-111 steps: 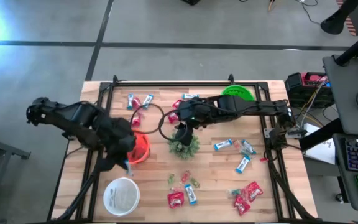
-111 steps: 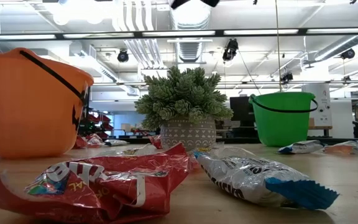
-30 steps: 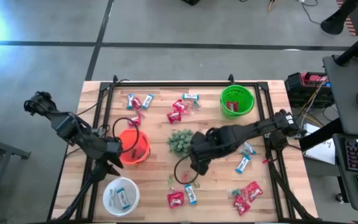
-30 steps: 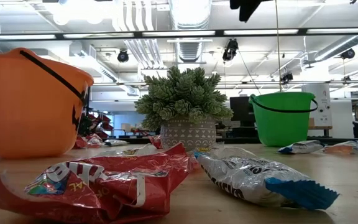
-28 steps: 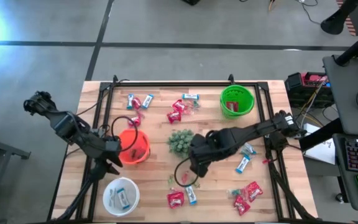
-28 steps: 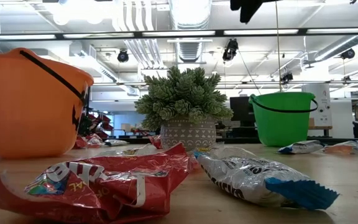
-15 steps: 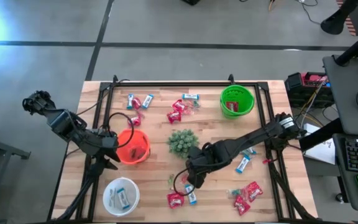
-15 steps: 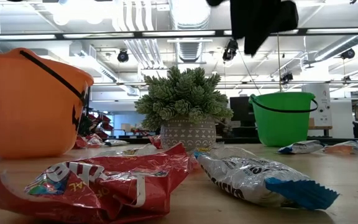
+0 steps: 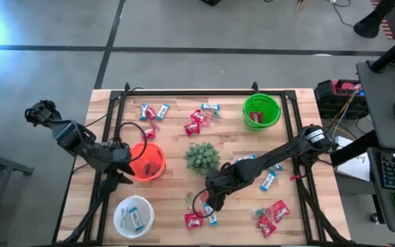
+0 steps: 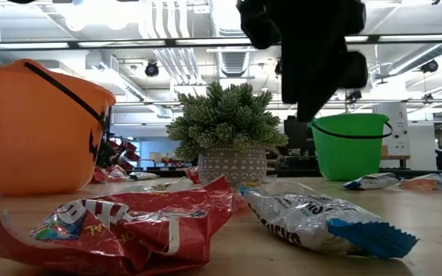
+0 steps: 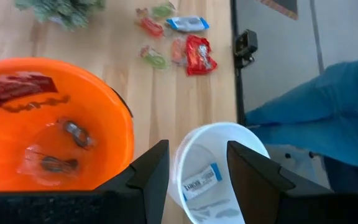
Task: Sort candy
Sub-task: Put the green gummy into the orange bucket
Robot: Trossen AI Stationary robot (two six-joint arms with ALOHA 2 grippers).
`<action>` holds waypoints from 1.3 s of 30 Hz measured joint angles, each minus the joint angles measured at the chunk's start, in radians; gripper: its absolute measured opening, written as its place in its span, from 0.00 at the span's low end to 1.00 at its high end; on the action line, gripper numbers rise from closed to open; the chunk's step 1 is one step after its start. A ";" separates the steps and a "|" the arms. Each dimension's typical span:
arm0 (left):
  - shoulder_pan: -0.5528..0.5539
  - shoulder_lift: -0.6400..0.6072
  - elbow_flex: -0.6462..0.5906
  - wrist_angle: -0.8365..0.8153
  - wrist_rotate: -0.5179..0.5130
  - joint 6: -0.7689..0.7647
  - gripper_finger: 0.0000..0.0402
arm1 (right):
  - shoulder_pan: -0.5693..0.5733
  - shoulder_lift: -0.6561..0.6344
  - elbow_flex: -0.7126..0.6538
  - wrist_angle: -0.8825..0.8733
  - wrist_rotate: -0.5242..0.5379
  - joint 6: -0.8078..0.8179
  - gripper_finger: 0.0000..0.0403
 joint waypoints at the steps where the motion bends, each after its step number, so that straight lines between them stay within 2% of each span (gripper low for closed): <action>1: 0.000 0.000 0.000 0.000 -0.008 -0.003 0.36 | 0.001 0.001 -0.015 0.017 -0.011 -0.008 0.38; 17: 0.000 0.000 0.000 0.005 -0.039 -0.062 0.36 | 0.013 0.001 -0.172 0.196 -0.053 -0.046 0.38; 27: 0.000 0.000 0.000 0.006 -0.065 -0.088 0.36 | 0.020 0.001 -0.201 0.296 -0.076 -0.057 0.38; 34: 0.002 0.000 0.000 0.009 -0.065 -0.093 0.36 | 0.022 0.003 -0.206 0.295 -0.071 -0.063 0.38; 39: 0.002 0.000 0.000 0.028 -0.065 -0.106 0.36 | 0.026 0.045 -0.206 0.350 -0.072 -0.067 0.38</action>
